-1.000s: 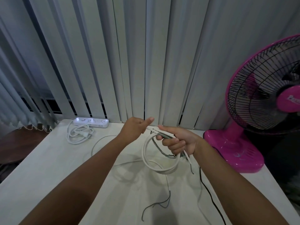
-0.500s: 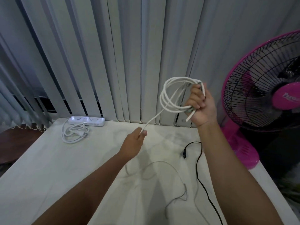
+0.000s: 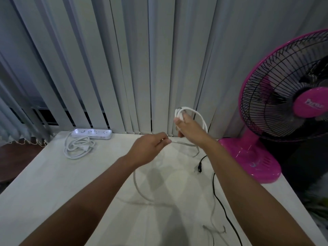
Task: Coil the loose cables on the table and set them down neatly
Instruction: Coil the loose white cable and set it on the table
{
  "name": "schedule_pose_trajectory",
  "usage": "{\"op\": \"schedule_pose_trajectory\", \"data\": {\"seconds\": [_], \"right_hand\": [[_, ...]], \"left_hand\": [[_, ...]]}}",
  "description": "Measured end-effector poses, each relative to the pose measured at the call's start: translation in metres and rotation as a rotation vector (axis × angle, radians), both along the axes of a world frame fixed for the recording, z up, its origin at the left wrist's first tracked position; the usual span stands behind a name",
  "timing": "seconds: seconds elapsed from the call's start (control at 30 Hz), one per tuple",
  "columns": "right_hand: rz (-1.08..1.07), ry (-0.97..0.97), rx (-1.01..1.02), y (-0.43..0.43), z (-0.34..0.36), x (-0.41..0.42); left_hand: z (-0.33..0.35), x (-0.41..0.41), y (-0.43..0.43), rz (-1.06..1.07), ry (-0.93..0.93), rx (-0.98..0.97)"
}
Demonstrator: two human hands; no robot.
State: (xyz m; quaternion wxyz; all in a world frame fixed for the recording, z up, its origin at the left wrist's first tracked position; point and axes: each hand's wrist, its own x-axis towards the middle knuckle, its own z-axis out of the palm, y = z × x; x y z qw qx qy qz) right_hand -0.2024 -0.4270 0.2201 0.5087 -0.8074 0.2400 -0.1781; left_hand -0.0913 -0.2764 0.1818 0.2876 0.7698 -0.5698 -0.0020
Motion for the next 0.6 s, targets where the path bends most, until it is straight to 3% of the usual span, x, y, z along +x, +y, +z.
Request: {"op": "schedule_pose_trajectory", "data": {"seconds": [0.13,0.33,0.47,0.6], "right_hand": [[0.119,0.247,0.121,0.016,-0.005,-0.004],[0.328,0.280,0.583,0.018,-0.004,-0.011],[0.460,0.118,0.812,0.013,0.003,-0.012],[0.536,-0.051,1.014,0.002,0.011,-0.014]], "left_hand": [[0.017,0.016,-0.003,-0.004,-0.096,-0.023],[0.019,0.037,-0.002,0.162,-0.086,0.064],[0.017,0.036,-0.003,0.227,0.304,-0.020],[0.021,0.023,-0.001,-0.037,0.929,-0.041]]}}
